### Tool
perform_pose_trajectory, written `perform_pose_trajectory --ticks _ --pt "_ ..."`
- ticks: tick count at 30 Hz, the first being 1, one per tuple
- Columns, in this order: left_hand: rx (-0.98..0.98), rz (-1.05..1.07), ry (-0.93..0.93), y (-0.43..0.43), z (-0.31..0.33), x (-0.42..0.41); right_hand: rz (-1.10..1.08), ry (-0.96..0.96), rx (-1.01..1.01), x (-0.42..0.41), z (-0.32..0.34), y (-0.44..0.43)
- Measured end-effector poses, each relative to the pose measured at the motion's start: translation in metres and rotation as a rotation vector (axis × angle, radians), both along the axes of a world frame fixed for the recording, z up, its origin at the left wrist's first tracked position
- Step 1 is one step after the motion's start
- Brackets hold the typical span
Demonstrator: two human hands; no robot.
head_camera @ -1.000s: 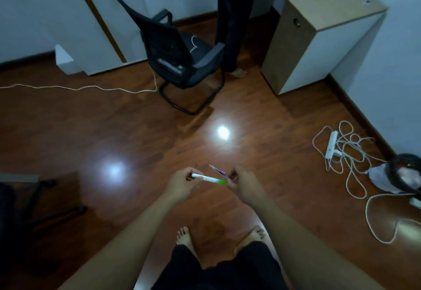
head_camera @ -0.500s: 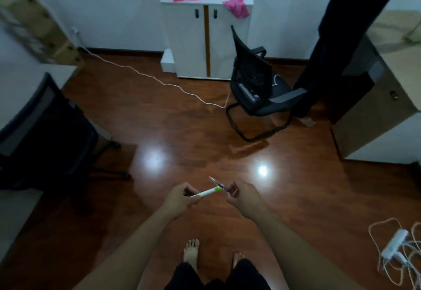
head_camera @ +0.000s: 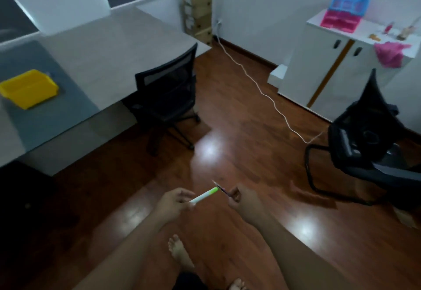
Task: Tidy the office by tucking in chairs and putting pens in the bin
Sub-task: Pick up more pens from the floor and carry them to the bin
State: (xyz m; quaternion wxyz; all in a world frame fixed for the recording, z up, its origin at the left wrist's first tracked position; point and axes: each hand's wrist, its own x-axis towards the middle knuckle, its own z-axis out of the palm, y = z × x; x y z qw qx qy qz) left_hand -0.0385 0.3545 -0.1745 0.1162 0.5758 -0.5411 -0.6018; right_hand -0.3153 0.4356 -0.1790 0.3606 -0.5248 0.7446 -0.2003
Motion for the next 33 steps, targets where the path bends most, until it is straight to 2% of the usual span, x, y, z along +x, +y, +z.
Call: perform_pose_trajectory --ticks 5,13,23,33 --pt "-0.01 0.181 -0.016 0.0 0.002 0.066 0.14 -0.007 -0.078 0.056 0.006 -0.048" --pt "-0.004 0.426 -0.014 -0.043 0.018 0.177 0.394 -0.006 -0.04 0.165 0.01 -0.152" --pt "-0.068 0.551 -0.021 -0.118 0.032 0.298 0.55 -0.036 -0.049 0.298 0.016 -0.273" --pt "-0.105 0.662 -0.096 -0.176 0.022 0.379 0.648 -0.034 0.004 0.39 0.018 -0.365"
